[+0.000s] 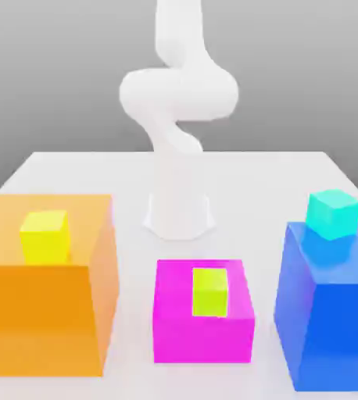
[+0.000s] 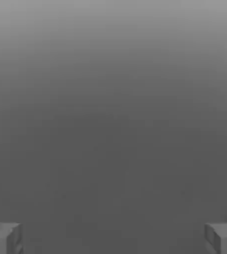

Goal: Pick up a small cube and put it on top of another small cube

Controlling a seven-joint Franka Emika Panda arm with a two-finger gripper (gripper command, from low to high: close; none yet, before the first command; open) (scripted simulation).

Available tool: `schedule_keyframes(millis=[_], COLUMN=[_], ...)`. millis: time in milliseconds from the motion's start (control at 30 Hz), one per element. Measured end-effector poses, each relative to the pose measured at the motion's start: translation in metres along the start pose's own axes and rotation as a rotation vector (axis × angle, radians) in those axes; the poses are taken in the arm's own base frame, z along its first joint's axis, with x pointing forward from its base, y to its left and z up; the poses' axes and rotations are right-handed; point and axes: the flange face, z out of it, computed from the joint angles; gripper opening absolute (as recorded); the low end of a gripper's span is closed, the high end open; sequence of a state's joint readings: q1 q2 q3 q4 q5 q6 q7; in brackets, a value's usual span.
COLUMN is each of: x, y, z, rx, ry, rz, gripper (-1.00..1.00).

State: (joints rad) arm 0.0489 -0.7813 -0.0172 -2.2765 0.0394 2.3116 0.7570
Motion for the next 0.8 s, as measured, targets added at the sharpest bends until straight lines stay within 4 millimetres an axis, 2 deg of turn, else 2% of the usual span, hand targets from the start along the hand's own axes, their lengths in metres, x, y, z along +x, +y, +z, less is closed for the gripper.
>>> schedule_keyframes(millis=[133,333,567,800], x=[-0.026,-0.088,-0.183,-0.290], y=[-0.018,-0.038,-0.048,-0.038], z=[0.047,0.124,0.197,0.248], rx=[0.026,0.062,0.130,0.226], ry=[-0.099,-0.250,-0.413,-0.562], rz=[-0.193,-0.523,-0.915,-1.308], gripper=[0.00,0.00,0.00,0.00])
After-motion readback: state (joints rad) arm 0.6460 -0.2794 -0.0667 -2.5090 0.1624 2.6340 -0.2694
